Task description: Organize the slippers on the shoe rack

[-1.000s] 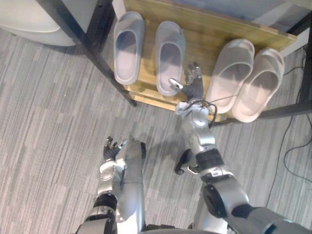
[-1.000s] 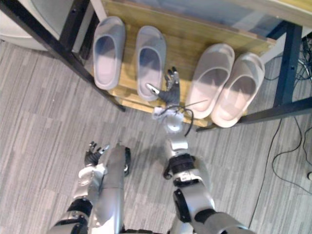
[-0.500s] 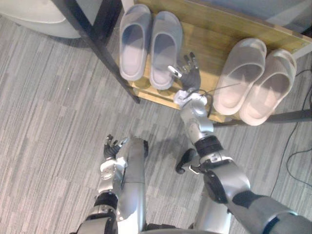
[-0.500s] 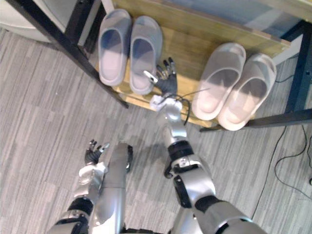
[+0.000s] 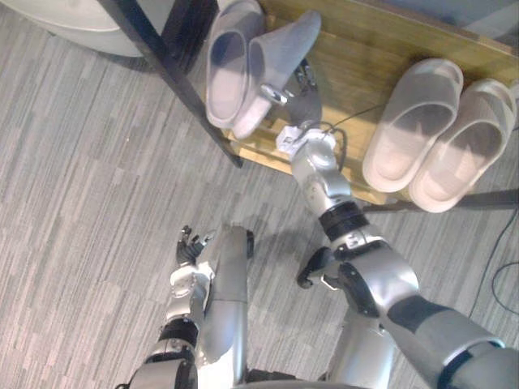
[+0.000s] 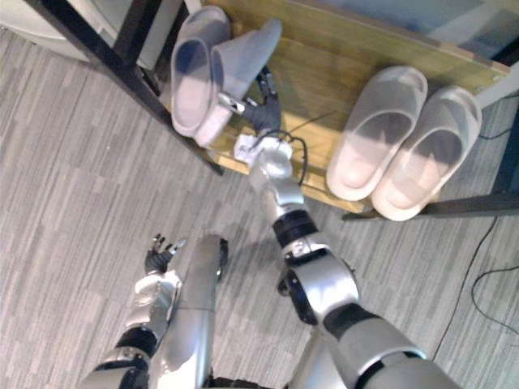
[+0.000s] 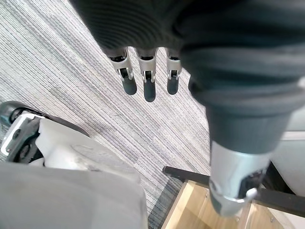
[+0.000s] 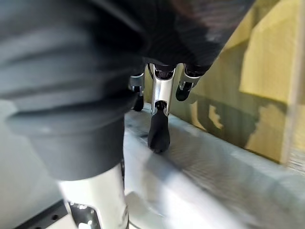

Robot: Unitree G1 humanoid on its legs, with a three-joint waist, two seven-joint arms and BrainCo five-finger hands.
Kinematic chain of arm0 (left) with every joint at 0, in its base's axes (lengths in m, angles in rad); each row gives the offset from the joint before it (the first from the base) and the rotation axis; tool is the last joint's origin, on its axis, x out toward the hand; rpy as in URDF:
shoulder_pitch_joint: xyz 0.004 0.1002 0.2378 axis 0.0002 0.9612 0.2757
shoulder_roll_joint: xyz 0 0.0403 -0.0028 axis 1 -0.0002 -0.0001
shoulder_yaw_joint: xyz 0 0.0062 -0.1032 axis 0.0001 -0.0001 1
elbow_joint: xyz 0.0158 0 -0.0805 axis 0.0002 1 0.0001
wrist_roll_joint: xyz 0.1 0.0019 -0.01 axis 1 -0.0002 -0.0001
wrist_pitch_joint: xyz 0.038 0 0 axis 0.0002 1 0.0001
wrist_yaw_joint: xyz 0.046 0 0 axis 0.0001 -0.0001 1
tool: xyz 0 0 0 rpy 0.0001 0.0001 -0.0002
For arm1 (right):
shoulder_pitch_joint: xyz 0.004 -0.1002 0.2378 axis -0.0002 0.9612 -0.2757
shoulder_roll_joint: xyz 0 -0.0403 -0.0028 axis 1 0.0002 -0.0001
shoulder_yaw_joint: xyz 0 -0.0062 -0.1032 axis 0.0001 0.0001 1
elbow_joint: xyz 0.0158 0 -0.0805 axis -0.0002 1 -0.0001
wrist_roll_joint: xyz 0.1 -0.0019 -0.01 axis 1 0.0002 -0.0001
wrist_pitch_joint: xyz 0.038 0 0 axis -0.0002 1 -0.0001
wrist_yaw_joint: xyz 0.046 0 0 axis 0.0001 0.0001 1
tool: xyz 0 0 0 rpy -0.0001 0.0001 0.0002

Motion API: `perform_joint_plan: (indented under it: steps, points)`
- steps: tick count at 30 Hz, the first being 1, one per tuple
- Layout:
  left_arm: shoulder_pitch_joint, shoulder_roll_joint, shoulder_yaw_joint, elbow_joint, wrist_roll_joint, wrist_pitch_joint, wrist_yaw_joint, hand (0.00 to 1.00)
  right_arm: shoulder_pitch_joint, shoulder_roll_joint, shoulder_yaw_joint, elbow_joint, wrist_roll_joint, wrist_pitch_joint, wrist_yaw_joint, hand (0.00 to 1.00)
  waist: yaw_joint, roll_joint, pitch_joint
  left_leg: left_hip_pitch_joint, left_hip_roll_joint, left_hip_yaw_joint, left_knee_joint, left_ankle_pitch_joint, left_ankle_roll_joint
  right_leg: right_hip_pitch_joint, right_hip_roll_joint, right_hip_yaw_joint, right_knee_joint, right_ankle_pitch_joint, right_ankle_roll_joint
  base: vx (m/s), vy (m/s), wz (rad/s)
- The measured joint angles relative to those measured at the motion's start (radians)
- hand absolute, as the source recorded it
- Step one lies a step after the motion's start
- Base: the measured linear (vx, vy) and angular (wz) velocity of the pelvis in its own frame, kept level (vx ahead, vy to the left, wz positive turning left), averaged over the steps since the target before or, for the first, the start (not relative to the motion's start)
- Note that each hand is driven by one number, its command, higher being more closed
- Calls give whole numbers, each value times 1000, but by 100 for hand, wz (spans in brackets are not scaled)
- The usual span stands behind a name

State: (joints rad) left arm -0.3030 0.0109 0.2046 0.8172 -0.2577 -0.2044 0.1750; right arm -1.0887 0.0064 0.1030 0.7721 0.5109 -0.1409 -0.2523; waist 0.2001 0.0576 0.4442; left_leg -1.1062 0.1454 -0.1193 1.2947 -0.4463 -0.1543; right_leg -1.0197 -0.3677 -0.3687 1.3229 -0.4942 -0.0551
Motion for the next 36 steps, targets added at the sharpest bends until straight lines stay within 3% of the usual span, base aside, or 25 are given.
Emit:
perform_joint_plan:
  steps: [20,30,36]
  points:
    - [2,4,5,39,-20,7,-1,0,48,-30,-57,50,-38,14,-7,0,-1,-1,-1,43,10,19,-25,3,-1,31,9,7,-27,4,-5,0,-1,-1]
    - [11,6,17,38,-22,16,-2,0,198,-25,-171,-141,-42,-7,-71,0,-12,-5,-3,63,19,29,-34,3,0,45,17,11,-38,7,0,-3,-2,-2]
    - [16,9,32,35,-25,17,-2,0,276,4,-215,-280,-175,-5,-147,0,-27,-6,-2,67,24,32,-36,3,0,45,23,16,-40,8,2,0,-1,-1]
